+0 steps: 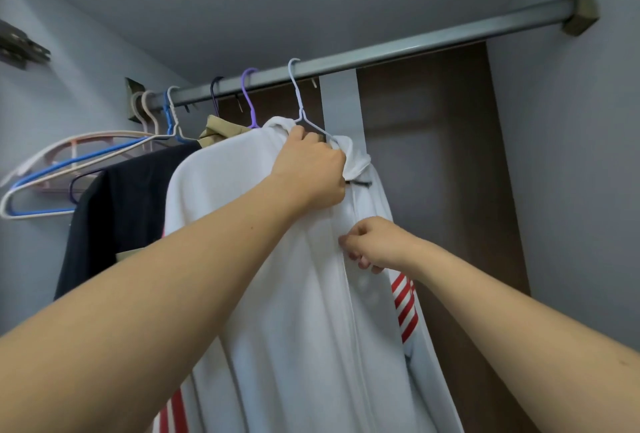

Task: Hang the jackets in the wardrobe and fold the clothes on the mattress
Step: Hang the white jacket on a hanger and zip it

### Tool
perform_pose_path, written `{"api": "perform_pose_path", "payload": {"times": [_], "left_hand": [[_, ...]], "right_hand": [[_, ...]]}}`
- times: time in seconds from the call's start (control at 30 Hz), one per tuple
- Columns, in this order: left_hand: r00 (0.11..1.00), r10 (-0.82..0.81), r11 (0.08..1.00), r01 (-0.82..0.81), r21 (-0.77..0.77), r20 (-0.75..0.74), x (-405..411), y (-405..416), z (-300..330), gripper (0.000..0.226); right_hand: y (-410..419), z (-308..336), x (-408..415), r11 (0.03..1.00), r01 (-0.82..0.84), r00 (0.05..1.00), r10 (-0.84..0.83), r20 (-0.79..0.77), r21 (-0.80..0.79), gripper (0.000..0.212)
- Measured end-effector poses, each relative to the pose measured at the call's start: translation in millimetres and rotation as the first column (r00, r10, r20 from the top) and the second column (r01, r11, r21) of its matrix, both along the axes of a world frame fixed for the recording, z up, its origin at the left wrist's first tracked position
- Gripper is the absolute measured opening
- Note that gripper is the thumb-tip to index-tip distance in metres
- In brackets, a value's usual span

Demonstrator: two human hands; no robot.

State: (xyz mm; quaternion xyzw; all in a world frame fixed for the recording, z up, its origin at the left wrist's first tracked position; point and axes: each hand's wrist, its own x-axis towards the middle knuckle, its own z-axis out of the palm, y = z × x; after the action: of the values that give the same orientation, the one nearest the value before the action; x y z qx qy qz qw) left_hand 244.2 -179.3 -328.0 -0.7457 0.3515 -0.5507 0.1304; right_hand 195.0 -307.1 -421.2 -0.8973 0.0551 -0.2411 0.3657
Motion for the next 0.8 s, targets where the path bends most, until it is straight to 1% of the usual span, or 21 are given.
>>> {"api": "perform_pose_path", "payload": {"times": [0.1, 0.17, 0.2, 0.27, 0.37, 0.47, 0.53, 0.6, 0.63, 0.7, 0.8], "left_hand": [[0.998, -0.019, 0.999, 0.018, 0.029, 0.056, -1.5, 2.9, -3.8, 0.014], [0.995, -0.056, 0.998, 0.053, 0.038, 0.077, 0.2, 1.0, -1.7, 0.024], [0.992, -0.093, 0.995, 0.09, 0.031, 0.087, 2.6, -3.0, 4.3, 0.025], [0.983, -0.172, 0.985, 0.172, 0.006, 0.068, 9.1, -13.8, 26.1, 0.023], [0.969, -0.242, 0.97, 0.24, -0.038, -0.051, 16.2, -29.2, 66.3, 0.033], [0.951, -0.232, 0.973, 0.229, -0.041, -0.203, 17.0, -34.5, 101.2, 0.053], [0.917, -0.228, 0.972, 0.234, -0.021, -0.327, 13.5, -31.1, 119.1, 0.058], [0.867, -0.242, 0.966, 0.258, -0.023, -0.436, 6.8, -22.7, 132.0, 0.062], [0.837, -0.254, 0.962, 0.271, -0.035, -0.485, 0.9, -17.1, 136.7, 0.061], [0.787, -0.264, 0.958, 0.28, -0.058, -0.558, -13.2, -4.4, 146.1, 0.052], [0.707, -0.24, 0.966, 0.239, -0.095, -0.665, -40.3, 17.4, 178.0, 0.042]], "right_hand": [[-5.0, 8.8, 2.6, 0.997, 0.081, 0.985, -0.078, 0.154, -0.015, 0.017], [-7.0, 14.7, 4.7, 0.986, 0.163, 0.961, -0.151, 0.231, -0.036, 0.014], [-9.1, 19.6, 6.3, 0.977, 0.206, 0.949, -0.188, 0.253, -0.046, 0.021], [-15.2, 38.3, 9.5, 0.955, 0.283, 0.936, -0.254, 0.243, -0.093, 0.037], [-25.0, 80.3, 8.5, 0.912, 0.358, 0.93, -0.329, 0.161, -0.202, 0.047], [-29.9, 132.0, -3.7, 0.887, 0.355, 0.934, -0.348, 0.078, -0.296, 0.045], [-27.6, 165.2, -18.0, 0.873, 0.346, 0.93, -0.368, 0.002, -0.344, 0.048], [-19.3, 196.4, -36.2, 0.875, 0.331, 0.924, -0.377, -0.069, -0.352, 0.056], [-13.7, 210.4, -46.7, 0.883, 0.324, 0.92, -0.378, -0.106, -0.339, 0.059], [-1.0, 235.8, -69.9, 0.899, 0.301, 0.907, -0.373, -0.197, -0.318, 0.062], [12.7, 276.4, -107.5, 0.911, 0.273, 0.873, -0.37, -0.318, -0.31, 0.065]]}}
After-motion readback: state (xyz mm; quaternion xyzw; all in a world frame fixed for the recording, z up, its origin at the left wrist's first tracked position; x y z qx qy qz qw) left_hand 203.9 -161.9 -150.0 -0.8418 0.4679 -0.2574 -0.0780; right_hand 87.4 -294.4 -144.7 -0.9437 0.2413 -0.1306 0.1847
